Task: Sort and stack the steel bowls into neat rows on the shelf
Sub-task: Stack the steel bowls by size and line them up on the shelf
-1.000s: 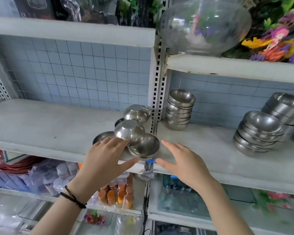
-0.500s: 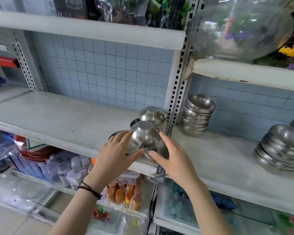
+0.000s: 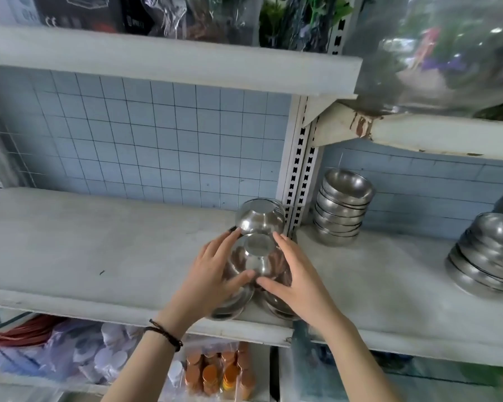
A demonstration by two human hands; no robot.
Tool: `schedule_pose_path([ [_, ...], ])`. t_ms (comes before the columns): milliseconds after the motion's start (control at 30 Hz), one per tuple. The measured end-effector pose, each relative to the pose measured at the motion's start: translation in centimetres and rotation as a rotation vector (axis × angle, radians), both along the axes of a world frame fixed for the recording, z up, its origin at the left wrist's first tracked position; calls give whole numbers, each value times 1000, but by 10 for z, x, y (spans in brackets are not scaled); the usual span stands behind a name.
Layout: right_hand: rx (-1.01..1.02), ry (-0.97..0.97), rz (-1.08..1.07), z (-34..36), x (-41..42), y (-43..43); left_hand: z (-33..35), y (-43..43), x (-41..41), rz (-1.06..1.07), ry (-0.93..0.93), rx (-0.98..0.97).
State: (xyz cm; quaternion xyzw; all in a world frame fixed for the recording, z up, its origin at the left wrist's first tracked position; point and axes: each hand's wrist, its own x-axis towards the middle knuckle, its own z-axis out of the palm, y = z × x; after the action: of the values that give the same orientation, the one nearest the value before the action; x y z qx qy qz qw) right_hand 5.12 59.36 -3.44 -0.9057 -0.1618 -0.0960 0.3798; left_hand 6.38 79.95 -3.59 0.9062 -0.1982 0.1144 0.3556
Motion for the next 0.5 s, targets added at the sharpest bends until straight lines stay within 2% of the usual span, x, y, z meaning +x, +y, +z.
schedule_pose_path([
  [267,-96,6,-10,-19,13,-4,-18,1,15,-38,62,218],
  [500,-39,-32,-5,-22,12,-6,-17,0,13,-29,9,120],
])
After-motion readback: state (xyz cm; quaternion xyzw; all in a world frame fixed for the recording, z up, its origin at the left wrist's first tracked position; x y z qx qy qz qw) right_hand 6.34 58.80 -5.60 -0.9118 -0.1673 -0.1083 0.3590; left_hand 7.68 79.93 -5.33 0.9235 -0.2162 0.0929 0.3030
